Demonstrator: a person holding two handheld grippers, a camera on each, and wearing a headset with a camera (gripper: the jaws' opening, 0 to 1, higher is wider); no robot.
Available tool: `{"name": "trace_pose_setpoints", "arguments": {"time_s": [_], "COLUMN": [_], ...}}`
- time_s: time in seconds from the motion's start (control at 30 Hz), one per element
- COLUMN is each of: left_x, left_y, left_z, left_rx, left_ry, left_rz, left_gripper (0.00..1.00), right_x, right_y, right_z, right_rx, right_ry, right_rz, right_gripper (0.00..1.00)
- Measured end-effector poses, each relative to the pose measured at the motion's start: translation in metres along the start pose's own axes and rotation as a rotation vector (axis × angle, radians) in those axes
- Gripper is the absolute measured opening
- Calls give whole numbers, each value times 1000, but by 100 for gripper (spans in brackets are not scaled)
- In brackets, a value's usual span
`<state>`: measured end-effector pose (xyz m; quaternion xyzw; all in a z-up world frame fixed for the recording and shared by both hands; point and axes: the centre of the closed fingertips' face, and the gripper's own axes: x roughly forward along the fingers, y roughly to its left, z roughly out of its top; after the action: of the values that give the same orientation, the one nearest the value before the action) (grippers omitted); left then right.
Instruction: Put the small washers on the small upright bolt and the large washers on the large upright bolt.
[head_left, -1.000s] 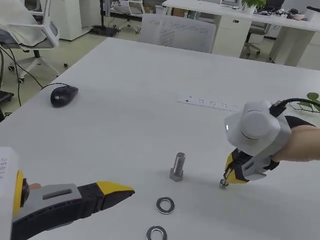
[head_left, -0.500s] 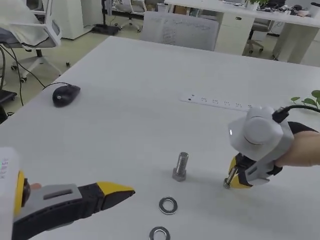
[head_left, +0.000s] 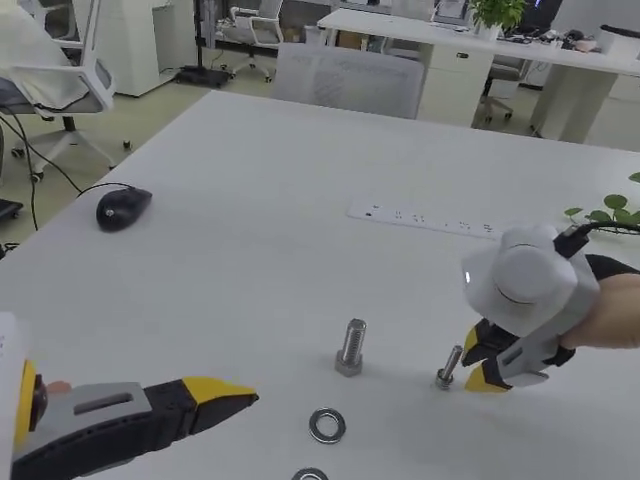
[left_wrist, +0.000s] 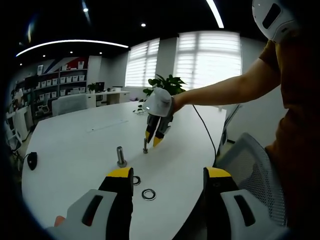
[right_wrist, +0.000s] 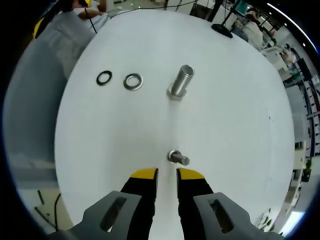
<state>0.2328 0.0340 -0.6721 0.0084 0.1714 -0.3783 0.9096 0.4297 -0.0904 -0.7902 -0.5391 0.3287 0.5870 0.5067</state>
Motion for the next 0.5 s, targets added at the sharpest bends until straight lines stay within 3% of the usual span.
{"name": "trace_pose_setpoints", "arguments": {"time_s": [0.23,0.5], "left_x": [-3,-11], "left_y": [-5,-9], "left_z": [5,9], "left_rx": [17,36], "left_ry": [-11,-28], "left_rz": [0,17], "left_gripper": [56,56], "right_x": [-2,1], "right_y": [27,62], "right_z": [12,52], "right_rx": [10,-49], "right_ry": [-30,-79], "right_rz": [27,58], "right_gripper": [16,16]}}
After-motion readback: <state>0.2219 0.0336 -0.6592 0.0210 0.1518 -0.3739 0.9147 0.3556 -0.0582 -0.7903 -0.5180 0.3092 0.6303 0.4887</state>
